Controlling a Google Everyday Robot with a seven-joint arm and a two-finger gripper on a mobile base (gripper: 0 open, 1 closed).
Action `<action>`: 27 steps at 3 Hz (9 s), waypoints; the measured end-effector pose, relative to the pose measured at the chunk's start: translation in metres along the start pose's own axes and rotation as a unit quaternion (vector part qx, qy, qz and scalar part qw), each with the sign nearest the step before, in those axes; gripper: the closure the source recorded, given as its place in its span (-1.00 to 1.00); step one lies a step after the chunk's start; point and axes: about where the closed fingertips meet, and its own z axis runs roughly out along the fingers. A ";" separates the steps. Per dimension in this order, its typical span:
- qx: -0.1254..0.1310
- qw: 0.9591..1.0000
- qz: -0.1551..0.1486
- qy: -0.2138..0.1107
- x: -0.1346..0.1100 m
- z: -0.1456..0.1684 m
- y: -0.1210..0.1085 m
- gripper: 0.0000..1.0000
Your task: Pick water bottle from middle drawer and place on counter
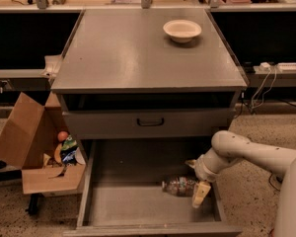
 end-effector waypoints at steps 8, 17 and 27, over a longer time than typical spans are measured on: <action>0.052 0.979 -0.138 -0.140 -0.108 -0.119 0.032 1.00; 0.231 0.926 -0.266 -0.134 -0.262 -0.381 0.001 1.00; 0.211 0.972 0.037 -0.094 -0.206 -0.406 -0.205 -1.00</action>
Offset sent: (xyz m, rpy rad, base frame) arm 0.0001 -0.0057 -0.0629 -0.0200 0.1041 -0.0201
